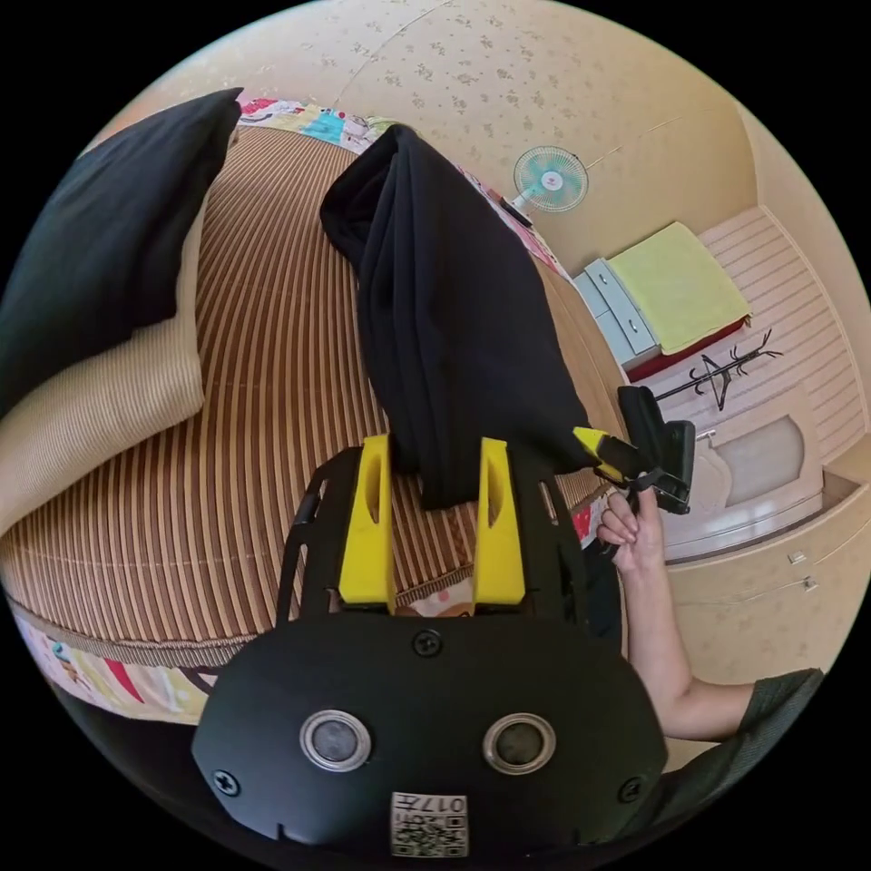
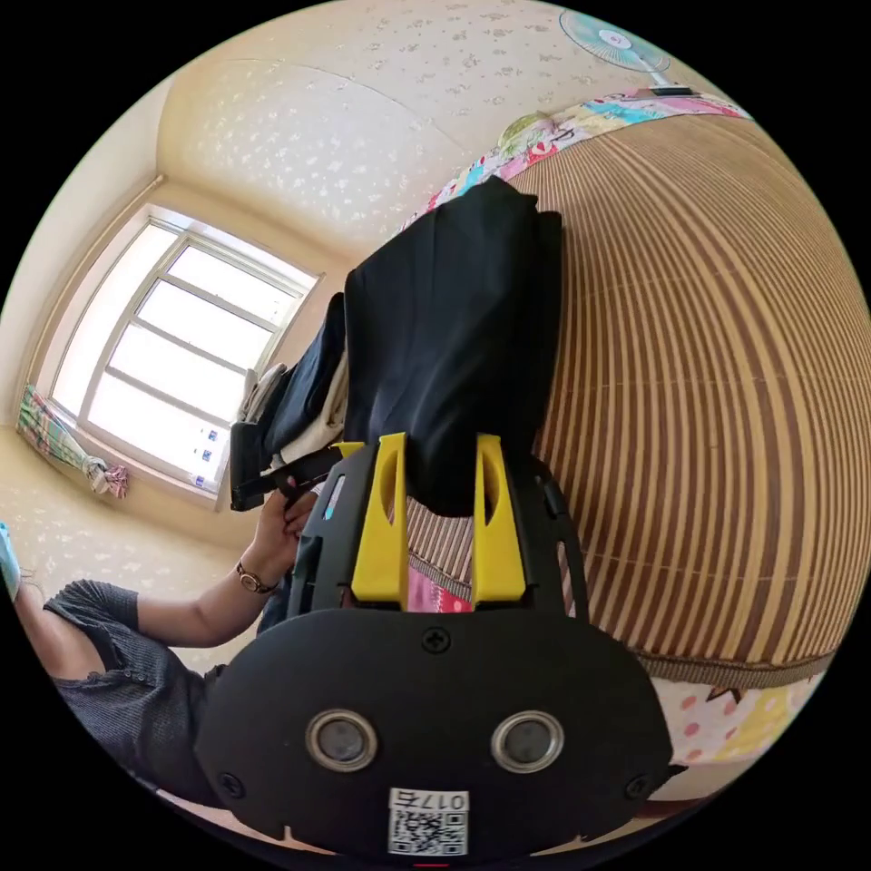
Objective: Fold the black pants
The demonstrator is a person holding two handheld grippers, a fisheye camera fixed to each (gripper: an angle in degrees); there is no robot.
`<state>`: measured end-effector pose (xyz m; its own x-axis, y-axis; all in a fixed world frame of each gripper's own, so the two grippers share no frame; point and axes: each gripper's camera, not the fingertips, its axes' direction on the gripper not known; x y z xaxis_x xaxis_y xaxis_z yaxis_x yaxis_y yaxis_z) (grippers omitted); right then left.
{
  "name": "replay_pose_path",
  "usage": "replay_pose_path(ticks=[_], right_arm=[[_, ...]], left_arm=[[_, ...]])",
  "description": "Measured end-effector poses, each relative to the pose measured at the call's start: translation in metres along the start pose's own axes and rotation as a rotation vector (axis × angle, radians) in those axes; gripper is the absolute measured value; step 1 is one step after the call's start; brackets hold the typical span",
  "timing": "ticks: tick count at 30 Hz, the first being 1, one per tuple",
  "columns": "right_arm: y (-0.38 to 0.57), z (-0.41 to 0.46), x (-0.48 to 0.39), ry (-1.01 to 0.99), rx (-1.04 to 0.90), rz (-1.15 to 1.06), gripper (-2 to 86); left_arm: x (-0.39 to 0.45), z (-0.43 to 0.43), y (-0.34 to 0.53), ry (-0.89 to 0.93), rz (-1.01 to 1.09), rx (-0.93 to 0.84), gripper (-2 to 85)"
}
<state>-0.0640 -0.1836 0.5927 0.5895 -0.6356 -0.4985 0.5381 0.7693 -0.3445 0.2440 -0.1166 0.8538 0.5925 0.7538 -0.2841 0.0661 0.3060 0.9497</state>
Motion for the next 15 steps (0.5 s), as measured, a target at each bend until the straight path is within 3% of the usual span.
replay_pose_path(ticks=[6, 8, 13, 15], right_arm=[[0.049, -0.001, -0.024, -0.088, 0.091, -0.022, 4.2], [0.076, -0.024, -0.052, -0.164, 0.137, -0.091, 2.7], [0.125, -0.097, -0.128, -0.304, 0.298, -0.281, 1.2], [0.135, -0.119, -0.168, -0.324, 0.337, -0.373, 1.0]], left_arm=[[-0.008, 0.015, 0.02, 0.138, 0.002, -0.152, 7.7], [0.002, -0.002, 0.047, 0.197, 0.041, -0.113, 7.4], [0.033, -0.096, 0.141, 0.626, 0.14, 0.207, 6.7], [0.062, -0.13, 0.157, 0.674, 0.212, 0.284, 6.7]])
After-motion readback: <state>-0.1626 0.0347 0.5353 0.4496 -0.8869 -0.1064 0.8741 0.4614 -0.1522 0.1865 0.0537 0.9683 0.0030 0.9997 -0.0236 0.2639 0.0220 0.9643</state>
